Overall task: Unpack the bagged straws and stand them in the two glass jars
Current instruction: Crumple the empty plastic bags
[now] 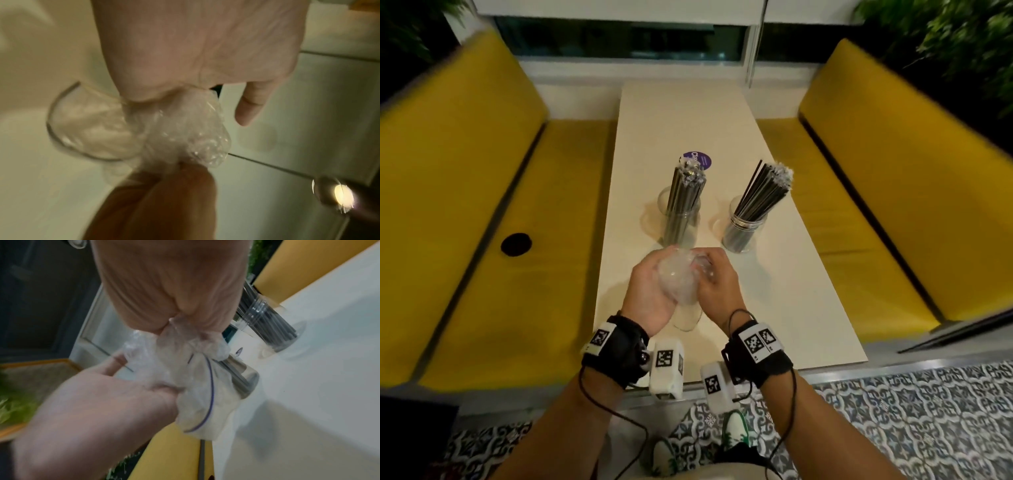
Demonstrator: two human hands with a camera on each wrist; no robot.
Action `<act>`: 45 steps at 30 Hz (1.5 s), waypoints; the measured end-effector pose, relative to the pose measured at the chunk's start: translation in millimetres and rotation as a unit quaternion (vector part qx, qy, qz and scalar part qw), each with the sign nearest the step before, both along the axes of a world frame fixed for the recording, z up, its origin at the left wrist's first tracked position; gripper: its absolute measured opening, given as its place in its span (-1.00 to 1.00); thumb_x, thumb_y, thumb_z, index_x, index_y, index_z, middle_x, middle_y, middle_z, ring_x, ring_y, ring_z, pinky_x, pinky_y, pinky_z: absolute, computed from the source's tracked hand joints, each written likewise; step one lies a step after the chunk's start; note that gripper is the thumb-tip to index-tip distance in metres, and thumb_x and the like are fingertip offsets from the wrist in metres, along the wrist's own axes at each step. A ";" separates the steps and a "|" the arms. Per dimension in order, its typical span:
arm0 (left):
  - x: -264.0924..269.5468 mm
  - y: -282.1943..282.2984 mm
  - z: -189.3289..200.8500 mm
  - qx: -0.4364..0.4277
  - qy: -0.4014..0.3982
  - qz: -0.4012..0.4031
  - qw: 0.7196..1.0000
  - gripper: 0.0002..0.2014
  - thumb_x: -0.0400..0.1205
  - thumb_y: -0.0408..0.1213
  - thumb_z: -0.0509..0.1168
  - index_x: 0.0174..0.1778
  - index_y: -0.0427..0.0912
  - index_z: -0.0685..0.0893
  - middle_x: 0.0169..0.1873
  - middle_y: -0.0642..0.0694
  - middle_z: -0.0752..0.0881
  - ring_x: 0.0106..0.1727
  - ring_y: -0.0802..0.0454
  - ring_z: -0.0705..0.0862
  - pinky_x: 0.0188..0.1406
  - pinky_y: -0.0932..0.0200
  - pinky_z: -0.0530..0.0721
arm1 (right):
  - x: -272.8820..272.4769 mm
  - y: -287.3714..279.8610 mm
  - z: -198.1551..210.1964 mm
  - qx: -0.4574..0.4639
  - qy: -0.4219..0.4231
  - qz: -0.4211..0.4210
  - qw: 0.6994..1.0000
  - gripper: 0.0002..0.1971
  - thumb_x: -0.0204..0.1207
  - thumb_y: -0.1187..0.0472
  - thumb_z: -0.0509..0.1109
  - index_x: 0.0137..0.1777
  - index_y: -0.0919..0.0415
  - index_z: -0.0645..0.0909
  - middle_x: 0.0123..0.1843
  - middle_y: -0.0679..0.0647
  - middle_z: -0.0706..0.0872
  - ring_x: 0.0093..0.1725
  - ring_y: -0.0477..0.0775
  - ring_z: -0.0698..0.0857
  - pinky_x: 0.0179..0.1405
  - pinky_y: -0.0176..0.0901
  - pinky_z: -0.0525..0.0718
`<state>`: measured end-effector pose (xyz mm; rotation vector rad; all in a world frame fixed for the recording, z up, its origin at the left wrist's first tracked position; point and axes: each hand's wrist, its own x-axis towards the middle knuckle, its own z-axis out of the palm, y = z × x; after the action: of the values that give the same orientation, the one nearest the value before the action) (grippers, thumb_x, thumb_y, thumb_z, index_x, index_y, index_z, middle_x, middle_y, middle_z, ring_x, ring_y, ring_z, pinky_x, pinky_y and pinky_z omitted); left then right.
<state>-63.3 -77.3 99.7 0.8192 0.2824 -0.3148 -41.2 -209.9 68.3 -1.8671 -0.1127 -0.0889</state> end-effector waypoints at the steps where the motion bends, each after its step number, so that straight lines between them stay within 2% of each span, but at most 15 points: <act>1: -2.5 -3.1 -2.0 0.020 -0.019 -0.004 1.000 -0.72 0.83 -0.21 0.23 0.42 -0.17 0.68 0.24 -0.23 0.83 0.20 -0.11 0.81 0.15 0.04 0.75 | 3.5 1.0 0.8 0.020 0.031 -0.020 0.999 -0.81 0.64 0.35 0.32 0.20 0.23 0.65 0.20 0.19 0.73 0.10 0.08 0.72 0.22 0.03 0.72; 4: -5.5 -8.7 -14.4 0.103 -0.051 0.004 0.993 -0.51 0.78 -0.26 0.39 0.63 0.09 0.50 0.45 -0.12 0.78 0.43 -0.07 0.79 0.20 -0.02 0.83 | 9.9 9.9 7.6 0.113 0.113 -0.048 0.986 -0.76 0.59 0.30 0.34 0.24 0.20 0.61 0.12 0.14 0.78 0.07 0.13 0.76 0.11 0.07 0.80; 6: -7.2 -5.0 -23.8 0.108 -0.064 0.016 0.992 -0.43 0.69 -0.24 0.49 0.63 0.09 0.51 0.46 -0.13 0.78 0.50 -0.16 0.75 0.32 -0.32 0.80 | 8.8 17.5 15.4 0.169 0.181 -0.053 0.967 -0.83 0.67 0.31 0.34 0.19 0.10 0.49 0.11 0.13 0.70 0.05 0.14 0.71 -0.03 0.10 0.81; 9: -9.8 4.7 -30.2 0.121 -0.065 0.052 0.989 -0.42 0.65 -0.35 0.54 0.57 0.11 0.59 0.42 -0.17 0.79 0.43 -0.26 0.78 0.19 -0.63 0.77 | 4.6 21.3 29.5 0.254 0.283 -0.008 0.925 -0.82 0.71 0.29 0.30 0.26 0.11 0.47 0.14 0.16 0.68 0.01 0.18 0.74 -0.39 0.04 0.80; 11: -8.4 12.3 -32.9 0.100 -0.039 0.089 0.990 -0.46 0.69 -0.54 0.42 0.51 0.04 0.61 0.29 -0.22 0.84 0.21 -0.23 0.88 0.01 -0.46 0.87 | 0.2 18.8 35.3 0.267 0.279 0.051 0.921 -0.61 0.49 0.33 0.36 0.32 0.16 0.49 0.17 0.13 0.67 0.02 0.17 0.74 -0.38 -0.04 0.76; 14: -2.4 25.8 -36.2 0.066 0.016 0.119 0.991 -0.48 0.69 -0.59 0.32 0.55 -0.09 0.62 0.28 -0.34 0.84 0.17 -0.27 0.89 0.02 -0.18 0.88 | -12.2 8.6 35.4 0.031 0.159 0.203 0.966 -0.16 0.33 0.34 0.51 0.64 0.15 0.29 0.24 -0.04 0.63 0.02 -0.02 0.72 0.00 -0.04 0.81; 16: -2.5 29.0 -36.5 0.053 0.035 0.113 0.991 -0.52 0.70 -0.50 0.31 0.58 -0.19 0.62 0.37 -0.44 0.78 0.28 -0.34 0.83 0.13 -0.19 0.81 | -18.1 4.8 33.5 -0.146 0.074 0.260 0.952 -0.03 0.41 0.32 0.64 0.74 0.10 0.18 0.27 0.01 0.68 0.05 -0.01 0.73 0.25 -0.08 0.77; 20: -12.3 18.8 -30.0 0.035 0.043 0.088 0.995 -0.60 0.77 -0.46 0.24 0.56 -0.31 0.61 0.25 -0.42 0.80 0.03 -0.16 0.89 -0.21 0.02 0.85 | -14.1 0.7 26.5 -0.188 -0.011 0.182 0.965 -0.37 0.47 0.23 0.68 0.52 0.10 0.56 0.29 0.04 0.72 0.10 0.05 0.78 0.11 -0.37 0.73; 23: -17.3 5.5 -35.1 0.012 0.043 0.126 0.991 -0.53 0.75 -0.40 0.30 0.63 -0.26 0.53 0.35 -0.47 0.75 0.05 -0.14 0.88 -0.19 0.05 0.84 | -5.9 -3.5 14.3 -0.187 -0.088 0.144 0.968 -0.71 0.47 0.34 0.56 0.19 0.16 0.77 0.15 0.06 0.76 0.05 -0.03 0.72 -0.02 -0.65 0.54; 28: -27.5 -34.9 -42.6 0.039 0.033 0.210 0.976 -0.22 0.50 -0.03 0.51 0.65 -0.22 0.50 0.43 -0.48 0.71 0.15 -0.17 0.82 -0.20 0.04 0.81 | -3.5 -10.4 7.8 -0.115 -0.006 0.067 0.991 -0.84 0.52 0.36 0.52 -0.16 0.07 0.71 -0.07 -0.01 0.75 -0.13 -0.13 0.65 -0.13 -0.51 0.50; 32: -30.6 -59.9 -54.8 0.186 0.028 0.272 0.944 -0.44 0.49 0.04 0.61 0.41 0.19 0.63 0.31 -0.14 0.82 0.29 -0.13 0.83 0.15 -0.17 0.86 | -7.5 -30.7 -7.6 -0.122 0.064 0.091 0.986 -0.77 0.52 0.29 0.56 -0.22 -0.08 0.67 0.07 0.05 0.67 -0.04 -0.08 0.63 -0.11 -0.49 0.49; 34: -37.9 -66.9 -57.8 0.284 0.027 0.307 0.908 -0.70 0.57 -0.13 0.57 0.06 0.38 0.70 0.06 0.10 0.85 0.08 0.01 0.86 -0.07 -0.06 0.89 | -14.9 -38.1 -15.1 -0.096 0.075 0.132 0.984 -0.85 0.50 0.31 0.59 -0.16 0.03 0.74 0.08 0.05 0.67 -0.10 -0.18 0.61 -0.12 -0.54 0.54; 36: -52.2 -71.0 -67.4 0.325 0.040 0.338 0.882 -0.74 0.58 -0.26 0.51 -0.02 0.27 0.71 -0.06 0.10 0.84 -0.05 -0.01 0.83 -0.20 -0.04 0.83 | -24.8 -43.4 -23.2 -0.092 0.083 0.188 0.974 -0.89 0.47 0.30 0.62 -0.07 0.11 0.79 0.03 0.04 0.71 -0.15 -0.21 0.62 -0.12 -0.49 0.57; 38: -72.5 -73.0 -77.4 0.341 0.064 0.368 0.863 -0.77 0.58 -0.30 0.50 0.06 0.10 0.70 0.01 -0.01 0.83 0.03 -0.06 0.83 -0.07 -0.05 0.85 | -37.2 -46.8 -31.7 -0.089 0.103 0.253 0.958 -0.87 0.47 0.32 0.61 -0.03 0.14 0.78 0.01 0.04 0.74 -0.15 -0.20 0.63 -0.11 -0.45 0.57; 45: -155.9 -37.9 -117.5 0.389 0.124 0.381 0.829 -0.75 0.54 -0.34 0.53 0.10 -0.08 0.71 -0.02 0.03 0.80 -0.08 0.33 0.76 -0.04 0.37 0.70 | -101.9 -38.6 -73.4 0.002 0.216 0.362 0.907 -0.76 0.55 0.16 0.51 0.21 0.05 0.74 0.14 -0.14 0.80 0.10 -0.07 0.76 0.11 -0.19 0.76</act>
<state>-219.2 -115.2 -17.8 1.3866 0.9941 0.5017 -143.1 -248.5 -5.2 -1.6886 -0.4867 0.8310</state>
